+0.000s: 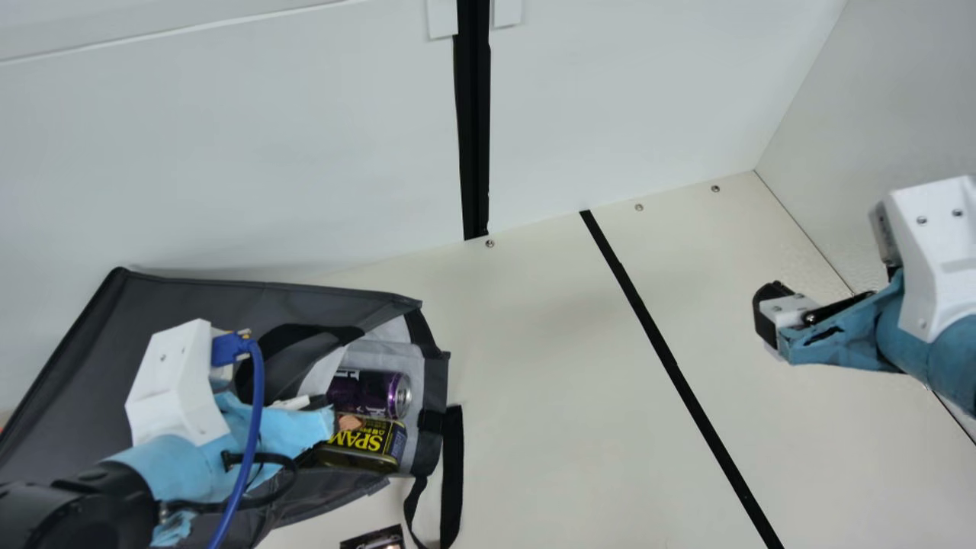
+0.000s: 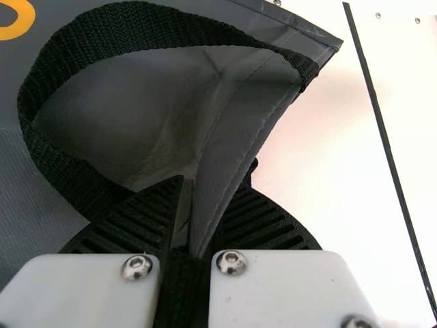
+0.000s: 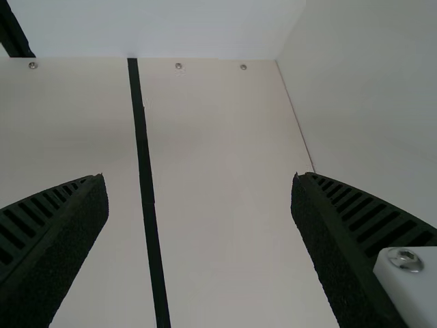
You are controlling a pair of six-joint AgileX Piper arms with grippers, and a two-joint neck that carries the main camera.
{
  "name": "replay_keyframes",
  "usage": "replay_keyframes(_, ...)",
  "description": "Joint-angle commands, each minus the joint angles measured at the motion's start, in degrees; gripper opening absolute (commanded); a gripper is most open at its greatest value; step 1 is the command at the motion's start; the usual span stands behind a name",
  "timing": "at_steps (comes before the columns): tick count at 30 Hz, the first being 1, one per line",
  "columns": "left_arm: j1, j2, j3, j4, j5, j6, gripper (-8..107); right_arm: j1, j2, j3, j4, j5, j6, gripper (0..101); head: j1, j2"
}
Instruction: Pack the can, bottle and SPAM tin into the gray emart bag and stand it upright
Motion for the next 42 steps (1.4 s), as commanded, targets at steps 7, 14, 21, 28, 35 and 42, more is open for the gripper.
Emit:
replay_keyframes(7, 0.0, 0.0, 0.0, 0.0, 0.0, 0.0, -8, 0.8, 0.6, 4.4, 3.1, -2.7, -5.2, 95, -1.3, 0.0)
replay_keyframes(14, 0.0, 0.0, 0.0, 0.0, 0.0, 0.0, -8, 1.9, 1.6, 7.9, 5.1, -5.2, -8.6, 95, -1.3, 0.0)
replay_keyframes(21, 0.0, 0.0, 0.0, 0.0, 0.0, 0.0, -8, 3.9, 3.0, 11.2, 7.3, -7.9, -11.5, 95, -1.3, 0.0)
replay_keyframes(28, 0.0, 0.0, 0.0, 0.0, 0.0, 0.0, -8, 6.4, 4.2, 14.6, 11.9, -11.0, -16.9, 95, -1.3, 0.0)
replay_keyframes(35, 0.0, 0.0, 0.0, 0.0, 0.0, 0.0, -8, 8.2, 5.9, 17.3, 17.7, -13.3, -23.8, 95, -1.3, 0.0)
replay_keyframes(42, 0.0, 0.0, 0.0, 0.0, 0.0, 0.0, -8, 9.5, 8.3, 19.2, 23.6, -14.7, -30.8, 95, -1.3, 0.0)
